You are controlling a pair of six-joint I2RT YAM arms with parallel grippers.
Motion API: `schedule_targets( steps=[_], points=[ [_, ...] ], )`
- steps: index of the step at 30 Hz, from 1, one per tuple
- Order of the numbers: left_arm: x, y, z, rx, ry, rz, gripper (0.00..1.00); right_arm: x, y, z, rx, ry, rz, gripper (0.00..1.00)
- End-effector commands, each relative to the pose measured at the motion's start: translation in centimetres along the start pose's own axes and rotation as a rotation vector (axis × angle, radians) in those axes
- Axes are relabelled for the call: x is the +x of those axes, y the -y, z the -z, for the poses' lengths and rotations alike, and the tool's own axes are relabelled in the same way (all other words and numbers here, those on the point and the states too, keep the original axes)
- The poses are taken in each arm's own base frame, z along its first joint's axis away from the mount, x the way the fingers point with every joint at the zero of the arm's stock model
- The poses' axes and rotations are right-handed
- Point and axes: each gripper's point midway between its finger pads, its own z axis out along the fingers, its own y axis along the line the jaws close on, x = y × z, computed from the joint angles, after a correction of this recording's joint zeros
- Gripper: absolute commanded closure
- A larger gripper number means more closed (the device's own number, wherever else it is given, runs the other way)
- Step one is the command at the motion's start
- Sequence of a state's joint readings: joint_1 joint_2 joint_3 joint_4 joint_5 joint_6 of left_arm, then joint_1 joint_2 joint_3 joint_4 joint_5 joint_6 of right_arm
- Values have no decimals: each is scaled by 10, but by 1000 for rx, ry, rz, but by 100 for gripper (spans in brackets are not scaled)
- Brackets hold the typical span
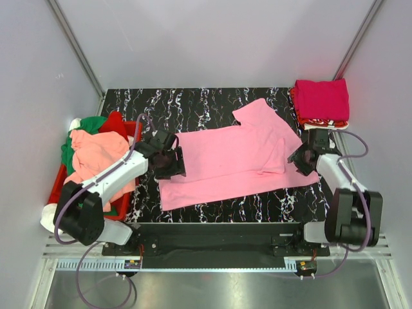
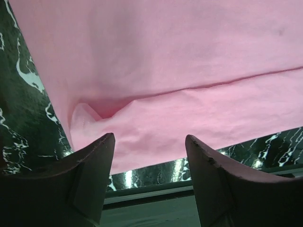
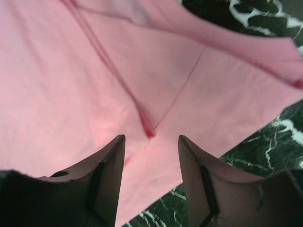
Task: Fold and stack the t-shirts
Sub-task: Fold the tshirt
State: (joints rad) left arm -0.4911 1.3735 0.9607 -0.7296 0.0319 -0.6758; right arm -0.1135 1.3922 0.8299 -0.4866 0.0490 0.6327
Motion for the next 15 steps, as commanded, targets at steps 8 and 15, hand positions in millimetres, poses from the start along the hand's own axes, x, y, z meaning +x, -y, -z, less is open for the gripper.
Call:
schedule_targets(
  steps=[8, 15],
  points=[
    [-35, -21, 50, -138, 109, -265, 32, 36, -31, 16, -254, -128, -23, 49],
    [-36, -48, 80, -196, 225, -281, 29, 50, -24, -11, -216, -194, -44, 51]
  ],
)
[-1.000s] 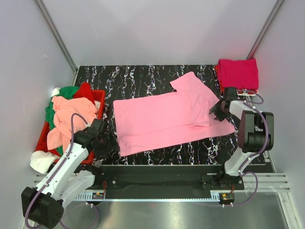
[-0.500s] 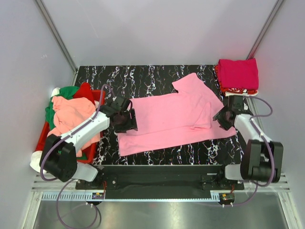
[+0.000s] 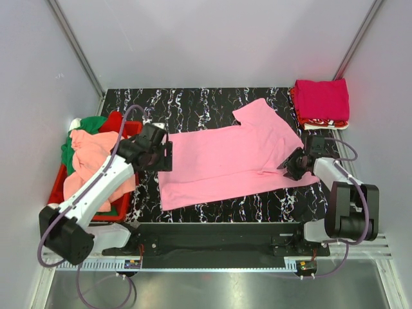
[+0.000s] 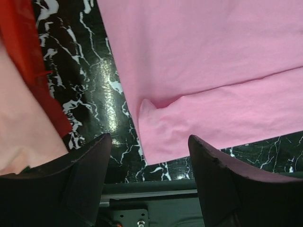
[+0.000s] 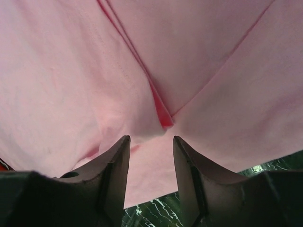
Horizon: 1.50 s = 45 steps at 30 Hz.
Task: Fold and stack the t-shirts
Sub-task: Fold the tshirt
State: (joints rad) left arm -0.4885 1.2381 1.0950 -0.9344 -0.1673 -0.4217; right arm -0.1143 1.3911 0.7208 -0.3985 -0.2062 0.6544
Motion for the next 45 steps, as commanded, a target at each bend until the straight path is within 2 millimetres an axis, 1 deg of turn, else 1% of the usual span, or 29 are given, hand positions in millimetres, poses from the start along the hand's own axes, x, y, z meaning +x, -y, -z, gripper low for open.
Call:
schedule_targets(
  steps=[1, 7, 10, 11, 14, 15, 18, 20, 21, 22, 24, 25, 26, 27, 28, 29, 30, 31, 32, 34, 35, 37, 38, 40, 41, 42, 43, 44, 45],
  points=[
    [-2, -24, 11, -63, 69, -33, 29, 0, -4, -11, -31, -15, -20, 52],
    [7, -37, 9, -66, 111, 16, 29, -9, -2, -18, 4, 0, -18, 57],
    [4, -39, 14, -61, 141, 22, 29, -18, -8, -16, 7, 10, -10, 67],
    [3, -40, 16, -62, 155, 28, 29, -20, -9, -15, 7, 12, -8, 74],
    [2, -42, 17, -61, 167, 34, 29, -27, -17, -9, -2, 24, 1, 85],
    [1, -43, 17, -64, 168, 37, 29, -28, -20, -7, -8, 24, 4, 92],
    [1, -43, 15, -62, 168, 39, 29, -29, -34, -2, -30, 19, 32, 100],
    [2, -43, 15, -60, 168, 39, 29, -29, -49, -1, -49, 18, 61, 100],
    [1, -42, 15, -57, 170, 39, 29, -22, -61, -1, -67, 5, 100, 100],
    [1, -42, 15, -57, 170, 38, 29, -26, -75, 1, -91, 17, 121, 100],
    [1, -43, 15, -60, 171, 41, 29, -9, -96, -7, -140, -43, 179, 100],
    [1, -43, 15, -61, 173, 41, 29, -5, -120, -7, -209, -47, 225, 100],
    [1, -44, 14, -64, 173, 41, 29, 1, -126, -13, -230, -77, 258, 97],
    [1, -44, 14, -66, 173, 40, 29, 8, -141, -11, -292, -112, 296, 93],
    [2, -44, 13, -69, 168, 42, 29, 10, -158, -7, -339, -112, 344, 77],
    [2, -44, 13, -71, 167, 42, 29, 12, -161, -9, -348, -122, 391, 62],
    [2, -45, 12, -74, 163, 42, 28, 8, -163, -7, -340, -105, 409, 53],
    [2, -45, 12, -77, 163, 43, 28, 5, -162, -3, -321, -98, 421, 45],
    [2, -47, 12, -86, 163, 43, 28, -7, -157, 3, -283, -32, 459, 32],
    [1, -48, 12, -97, 160, 56, 28, -17, -141, 10, -207, 20, 455, 21],
    [0, -45, 11, -83, 160, 62, 28, -33, -134, 20, -183, 81, 414, 17],
    [-1, -36, 8, -45, 153, 80, 28, -40, -111, 26, -138, 98, 339, 16],
    [-5, -21, 5, 30, 152, 85, 28, -48, -98, 26, -104, 113, 292, 17],
    [-3, -5, -5, 86, 119, 107, 28, -43, -78, 23, -30, 108, 260, 19],
    [-7, 10, -8, 137, 125, 98, 28, -42, -71, 21, -7, 109, 253, 20],
    [-8, 18, -12, 154, 116, 109, 28, -34, -59, 14, 24, 93, 241, 21],
    [-4, 27, -25, 159, 74, 102, 28, -32, -51, 12, 48, 90, 227, 21],
    [-5, 45, -30, 214, 66, 86, 28, -31, -42, 7, 83, 91, 215, 22],
    [-5, 52, -36, 223, 49, 93, 28, -23, -30, 1, 114, 74, 211, 22]
  ],
)
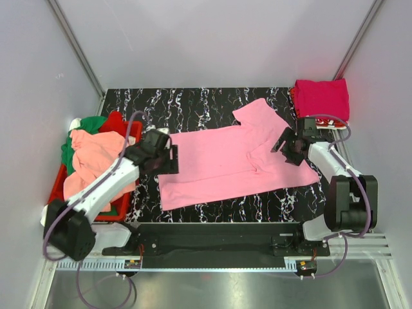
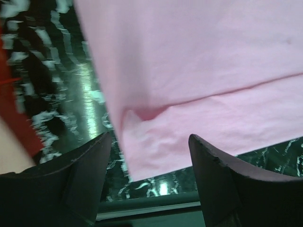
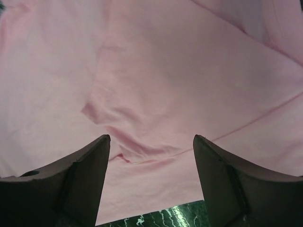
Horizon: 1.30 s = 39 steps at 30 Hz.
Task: Fold and stack the t-shirts
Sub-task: Fold the tshirt
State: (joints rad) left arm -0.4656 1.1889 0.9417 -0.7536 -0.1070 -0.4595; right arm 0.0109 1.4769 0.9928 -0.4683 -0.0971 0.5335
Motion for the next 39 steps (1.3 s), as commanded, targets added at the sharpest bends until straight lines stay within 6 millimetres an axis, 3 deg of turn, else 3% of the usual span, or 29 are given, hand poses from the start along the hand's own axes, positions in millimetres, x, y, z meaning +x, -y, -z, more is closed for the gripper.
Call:
schedule_targets(
  steps=[1, 3, 6, 8, 11, 12, 13, 15, 16, 17, 18, 19, 21, 23, 25, 28, 29, 30, 31, 32, 33, 34, 35, 36, 37, 38, 39],
  points=[
    [1, 52, -32, 158, -61, 26, 28, 32, 37, -11, 147, -57, -29, 23],
    [7, 67, -46, 190, -99, 44, 29, 42, 49, -16, 183, -67, -27, 23],
    [27, 76, -76, 182, -183, 55, 29, 57, 62, -19, 219, -100, -35, 23],
    [34, 81, -85, 183, -210, 51, 29, 64, 64, -18, 216, -114, -50, 24],
    [57, 74, -99, 132, -274, 46, 30, 85, 76, -12, 250, -141, -101, 24],
    [63, 70, -102, 117, -290, 50, 30, 102, 88, -9, 288, -178, -125, 24],
    [69, 68, -103, 109, -302, 51, 30, 104, 81, -5, 258, -160, -175, 24],
    [83, 59, -102, 88, -322, 55, 30, 132, 81, 4, 278, -204, -214, 25],
    [87, 56, -102, 81, -325, 55, 29, 132, 75, 11, 264, -170, -255, 25],
    [99, 49, -101, 66, -343, 53, 29, 145, 70, 15, 259, -183, -243, 23],
    [102, 47, -98, 66, -343, 53, 29, 157, 72, 16, 228, -198, -208, 13],
    [108, 43, -96, 57, -357, 51, 29, 155, 58, 25, 140, -180, -186, 0],
    [119, 36, -87, 48, -369, 52, 29, 157, 70, 49, 236, -162, -267, 0],
    [130, 33, -75, 60, -372, 65, 29, 141, 58, 68, 145, -80, -232, 0],
    [132, 34, -66, 79, -363, 73, 29, 127, 63, 79, 189, -30, -215, 0],
    [117, 36, -40, 88, -333, 61, 28, 98, 42, 84, 159, 17, -157, 0],
    [93, 43, -30, 95, -266, 51, 27, 90, 35, 84, 149, 25, -141, 0],
    [80, 44, -20, 102, -228, 21, 25, 66, 16, 90, 106, 75, -125, 0],
    [75, 40, -9, 84, -229, -3, 23, 56, 15, 82, 144, 74, -76, 0],
    [44, 42, 2, 57, -136, -21, 22, 45, 7, 81, 138, 86, -42, 0],
    [32, 39, 11, 45, -102, -69, 20, 14, -19, 88, 81, 153, -11, 0],
    [12, 33, 24, 1, -51, -91, 18, 3, -19, 73, 134, 145, 60, 0],
    [3, 29, 30, -25, -28, -109, 17, -12, -25, 67, 149, 160, 85, 0],
    [-3, 24, 36, -44, -6, -147, 16, -45, -48, 74, 117, 217, 103, 0],
    [-10, 21, 42, -61, 20, -163, 15, -52, -46, 43, 173, 158, 156, 0],
    [-18, 11, 47, -101, 52, -187, 12, -86, -61, 47, 145, 184, 143, 0],
    [-24, 6, 54, -108, 87, -187, 11, -98, -63, 35, 156, 165, 144, 0]
  ],
)
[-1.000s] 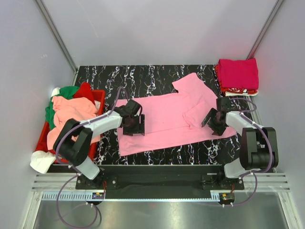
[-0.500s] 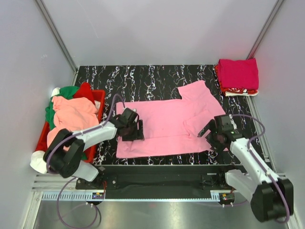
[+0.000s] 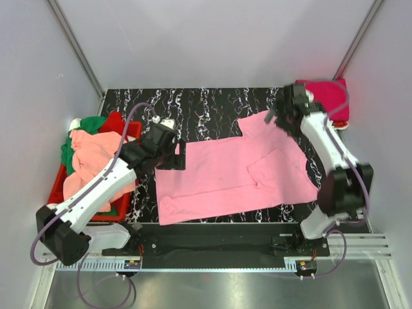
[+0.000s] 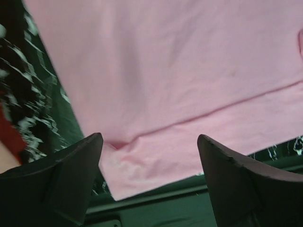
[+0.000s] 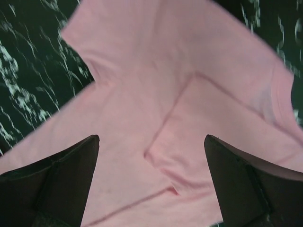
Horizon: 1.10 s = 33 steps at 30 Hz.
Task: Fold and stack the t-shirts
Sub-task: Fold the tshirt
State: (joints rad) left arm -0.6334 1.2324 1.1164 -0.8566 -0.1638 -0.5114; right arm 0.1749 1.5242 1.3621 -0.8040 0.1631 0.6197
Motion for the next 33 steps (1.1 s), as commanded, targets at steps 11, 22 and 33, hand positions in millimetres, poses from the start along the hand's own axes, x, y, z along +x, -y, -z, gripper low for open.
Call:
schedule_targets(
  steps=[11, 22, 33],
  points=[
    [-7, -89, 47, -211, 245, -17, 9, -143, -54, -193, -102, -6, 153, 12],
    [-12, -97, 54, -234, 311, 14, 7, -103, -63, -272, -203, -92, 129, 26],
    [-11, -102, 24, -253, 180, 54, 7, -104, -60, -264, -183, -72, 89, 100]
  ],
)
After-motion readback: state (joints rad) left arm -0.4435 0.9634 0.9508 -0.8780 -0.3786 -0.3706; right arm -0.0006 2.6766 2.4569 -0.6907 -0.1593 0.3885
